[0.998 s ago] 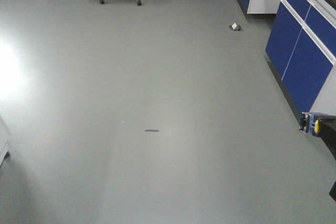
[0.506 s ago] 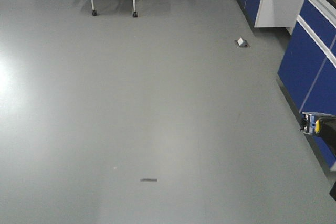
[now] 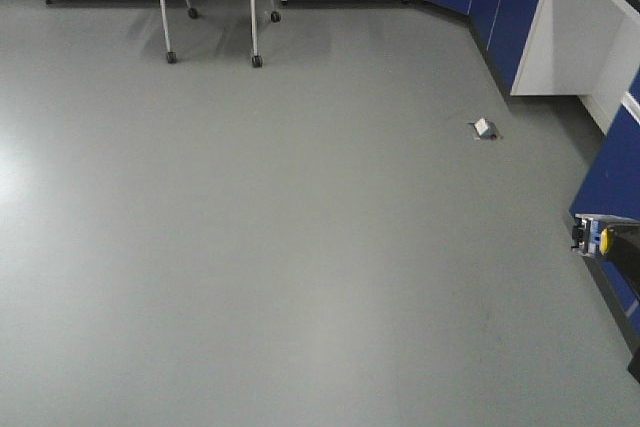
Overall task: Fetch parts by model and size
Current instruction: 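Drive the base to the bench with the red tray, holding both buttons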
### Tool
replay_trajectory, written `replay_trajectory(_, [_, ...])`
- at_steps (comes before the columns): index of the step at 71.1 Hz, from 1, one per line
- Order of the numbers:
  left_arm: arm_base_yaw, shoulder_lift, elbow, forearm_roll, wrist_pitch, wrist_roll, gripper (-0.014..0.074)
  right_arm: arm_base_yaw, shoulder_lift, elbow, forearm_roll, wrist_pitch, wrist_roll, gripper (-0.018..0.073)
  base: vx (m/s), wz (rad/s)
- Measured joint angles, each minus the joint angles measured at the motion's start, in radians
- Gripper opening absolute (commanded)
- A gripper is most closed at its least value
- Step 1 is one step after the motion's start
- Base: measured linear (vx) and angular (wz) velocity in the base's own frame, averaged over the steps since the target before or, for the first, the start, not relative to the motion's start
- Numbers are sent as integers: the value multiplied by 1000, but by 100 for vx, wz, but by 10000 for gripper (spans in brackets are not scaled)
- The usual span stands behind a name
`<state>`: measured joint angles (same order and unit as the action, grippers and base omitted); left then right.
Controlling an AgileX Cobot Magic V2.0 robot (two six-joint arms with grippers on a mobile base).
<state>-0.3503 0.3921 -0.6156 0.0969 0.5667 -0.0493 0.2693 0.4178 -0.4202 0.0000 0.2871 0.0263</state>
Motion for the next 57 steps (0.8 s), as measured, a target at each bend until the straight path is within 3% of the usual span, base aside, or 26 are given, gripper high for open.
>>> replay_trajectory(57, [0, 0, 0, 0, 0, 0, -6, 0, 0, 0, 0, 0, 0, -10, 69, -3])
